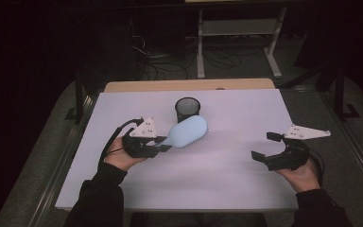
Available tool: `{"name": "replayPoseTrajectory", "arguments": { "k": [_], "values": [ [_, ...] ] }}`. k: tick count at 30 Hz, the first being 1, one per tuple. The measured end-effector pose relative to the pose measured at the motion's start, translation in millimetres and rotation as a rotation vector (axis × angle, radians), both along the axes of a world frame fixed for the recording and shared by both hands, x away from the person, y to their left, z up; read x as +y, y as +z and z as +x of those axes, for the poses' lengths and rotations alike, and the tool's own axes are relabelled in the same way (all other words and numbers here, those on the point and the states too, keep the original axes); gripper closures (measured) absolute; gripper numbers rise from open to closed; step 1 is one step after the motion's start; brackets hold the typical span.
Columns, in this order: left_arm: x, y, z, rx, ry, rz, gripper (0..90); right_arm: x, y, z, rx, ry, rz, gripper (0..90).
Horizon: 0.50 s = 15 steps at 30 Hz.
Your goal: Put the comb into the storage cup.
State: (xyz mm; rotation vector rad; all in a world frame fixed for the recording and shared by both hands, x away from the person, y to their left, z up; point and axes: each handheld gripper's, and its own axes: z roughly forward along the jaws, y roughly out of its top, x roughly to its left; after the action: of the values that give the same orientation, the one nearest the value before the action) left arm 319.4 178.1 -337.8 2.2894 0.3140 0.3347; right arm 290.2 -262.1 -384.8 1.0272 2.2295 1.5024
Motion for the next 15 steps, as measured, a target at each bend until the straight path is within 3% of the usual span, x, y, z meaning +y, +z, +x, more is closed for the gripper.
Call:
{"name": "replayPoseTrajectory", "arguments": {
  "k": [15],
  "values": [
    [-0.1, 11.4, -3.6, -0.044, 0.023, -0.062, 70.3, 30.0, 33.6, 6.9, 0.021, 0.100, 0.008, 0.0]
  ]
}}
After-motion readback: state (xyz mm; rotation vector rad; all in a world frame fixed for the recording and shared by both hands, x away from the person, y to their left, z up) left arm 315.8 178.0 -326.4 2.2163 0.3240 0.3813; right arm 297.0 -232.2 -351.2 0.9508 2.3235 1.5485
